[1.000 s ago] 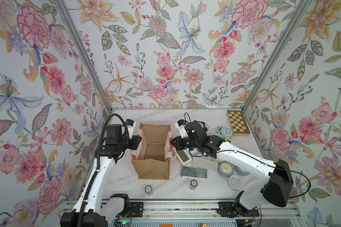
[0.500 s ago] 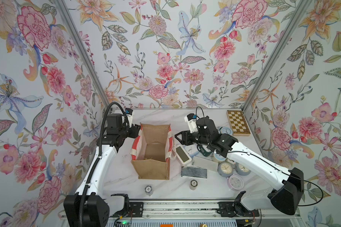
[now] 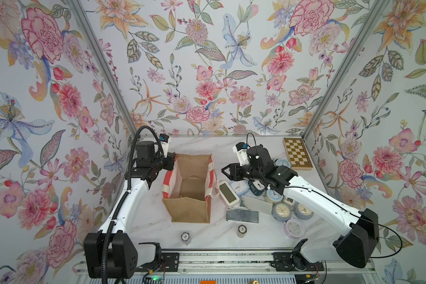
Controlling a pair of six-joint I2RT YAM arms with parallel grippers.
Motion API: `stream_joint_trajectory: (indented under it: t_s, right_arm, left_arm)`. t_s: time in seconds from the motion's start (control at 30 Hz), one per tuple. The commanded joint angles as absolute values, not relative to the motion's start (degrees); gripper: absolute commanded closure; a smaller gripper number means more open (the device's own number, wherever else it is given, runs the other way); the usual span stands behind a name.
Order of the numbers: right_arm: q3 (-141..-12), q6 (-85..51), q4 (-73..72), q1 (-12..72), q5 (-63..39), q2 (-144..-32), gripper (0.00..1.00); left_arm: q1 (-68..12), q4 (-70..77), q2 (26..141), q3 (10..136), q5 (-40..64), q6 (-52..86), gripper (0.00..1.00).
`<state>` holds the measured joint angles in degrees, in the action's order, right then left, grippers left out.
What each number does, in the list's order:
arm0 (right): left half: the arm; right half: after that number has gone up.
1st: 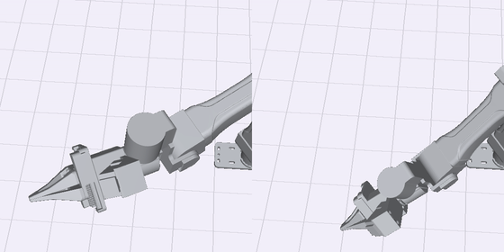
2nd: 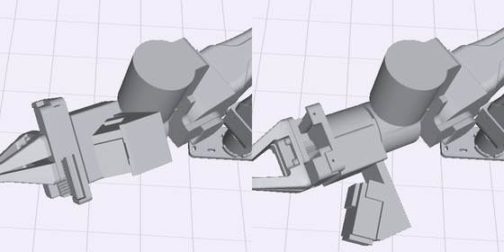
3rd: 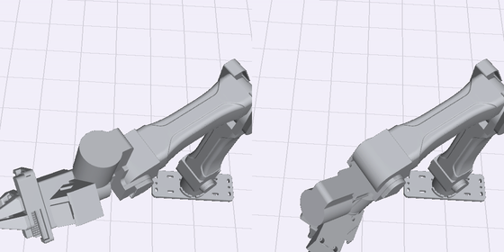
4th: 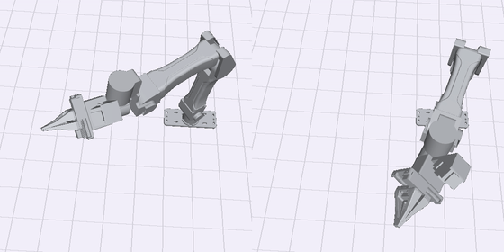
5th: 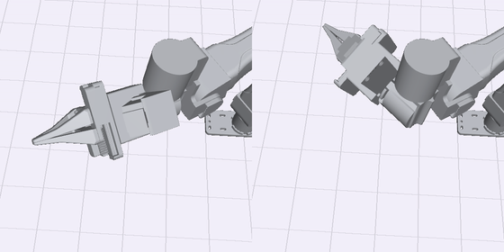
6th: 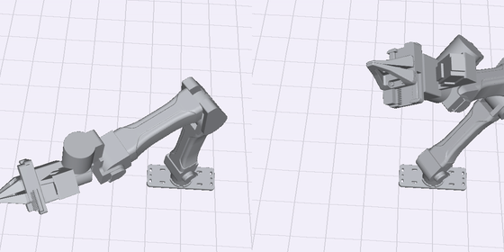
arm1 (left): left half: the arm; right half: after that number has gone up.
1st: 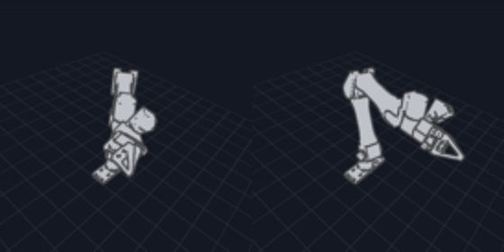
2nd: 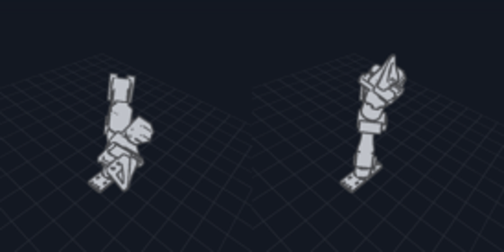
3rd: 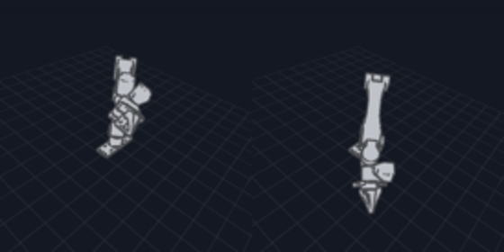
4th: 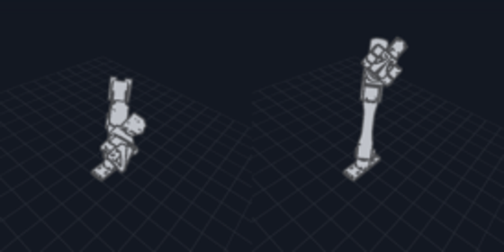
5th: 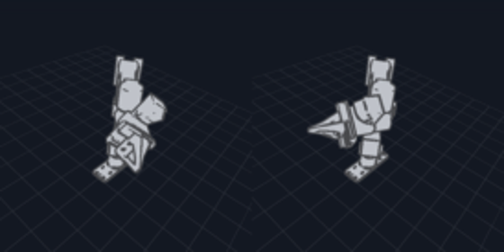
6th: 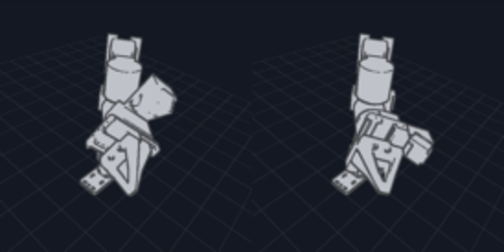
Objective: Put the alarm clock into the canvas bag
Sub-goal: Move the canvas bag to the center of the board.
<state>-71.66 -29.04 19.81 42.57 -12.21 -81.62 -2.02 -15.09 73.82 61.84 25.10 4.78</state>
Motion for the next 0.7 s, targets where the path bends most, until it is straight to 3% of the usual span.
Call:
stream_joint_trajectory:
  t_s: [0.0, 0.13, 0.23, 0.5, 0.67]
  right_arm:
    - [-73.25, -32.16, 16.58, 43.37, -15.87, -83.63, 0.47]
    - [-75.02, -36.90, 11.14, 43.97, -19.72, -87.20, 0.44]
    - [-77.55, -38.23, 10.70, 44.62, -19.86, -90.31, 0.50]
    - [-82.96, -38.04, 12.29, 43.27, -17.76, -96.01, 0.91]
    - [-85.29, -36.94, 12.45, 41.87, -18.02, -97.63, 1.00]
  left_arm:
    - [-2.37, -12.52, 75.55, 62.41, 25.98, 5.45, 0.97]
    - [-2.30, -12.45, 76.27, 62.40, 26.42, 5.19, 0.98]
    - [-2.15, -12.78, 76.64, 62.56, 26.46, 5.01, 0.98]
    - [-1.91, -13.21, 77.59, 64.27, 26.22, 5.89, 0.97]
    - [-1.96, -15.03, 80.45, 67.67, 26.07, 5.54, 0.95]
